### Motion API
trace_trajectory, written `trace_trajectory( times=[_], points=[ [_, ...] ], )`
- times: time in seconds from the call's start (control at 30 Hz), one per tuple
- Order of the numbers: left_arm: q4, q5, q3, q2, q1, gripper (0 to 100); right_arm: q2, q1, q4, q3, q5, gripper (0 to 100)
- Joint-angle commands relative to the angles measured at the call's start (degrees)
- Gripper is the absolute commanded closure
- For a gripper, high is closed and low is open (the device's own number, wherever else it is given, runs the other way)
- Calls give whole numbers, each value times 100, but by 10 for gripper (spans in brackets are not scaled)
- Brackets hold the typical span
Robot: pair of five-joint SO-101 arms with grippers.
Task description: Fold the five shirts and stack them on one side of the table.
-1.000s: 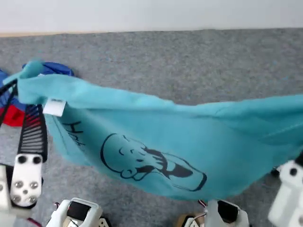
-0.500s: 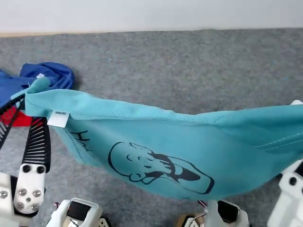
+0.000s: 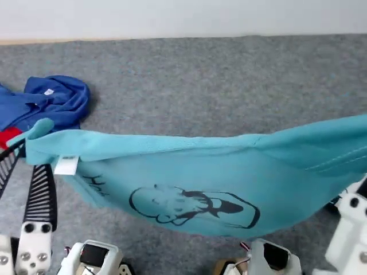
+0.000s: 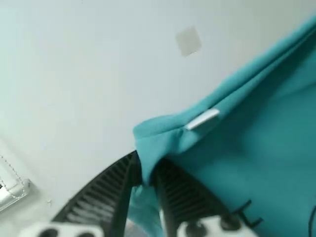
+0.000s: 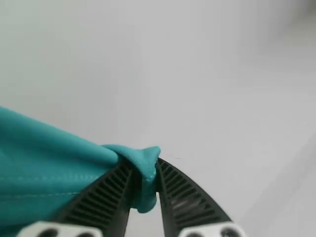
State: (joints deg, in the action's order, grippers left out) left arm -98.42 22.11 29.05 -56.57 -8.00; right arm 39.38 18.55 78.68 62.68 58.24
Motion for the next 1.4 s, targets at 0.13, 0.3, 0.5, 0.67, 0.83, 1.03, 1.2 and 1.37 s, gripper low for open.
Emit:
trace_trajectory(
  times=[0.13,0.3,0.5,0.67,0.83,1.03,1.2,1.37],
  points=[
    [-35,62,-365,-26,26,998,-119,48,303,-97,18,987],
    [-26,62,-725,-26,18,998,-84,40,338,-686,18,987],
    [9,62,-1692,0,44,998,-66,-295,338,-1934,26,987],
    [97,62,-2853,0,44,998,-66,-558,321,-3270,26,987],
    [1248,62,-4251,-18,53,998,-110,-892,224,-4589,18,987],
    [3552,167,-6264,9,70,998,-110,-963,-1464,-6725,-141,987],
    [5916,510,-7811,26,404,998,-119,-1156,-3108,-8185,-308,987],
    [6840,651,-8382,484,563,998,-242,-1499,-4092,-8932,-316,987]
  ],
)
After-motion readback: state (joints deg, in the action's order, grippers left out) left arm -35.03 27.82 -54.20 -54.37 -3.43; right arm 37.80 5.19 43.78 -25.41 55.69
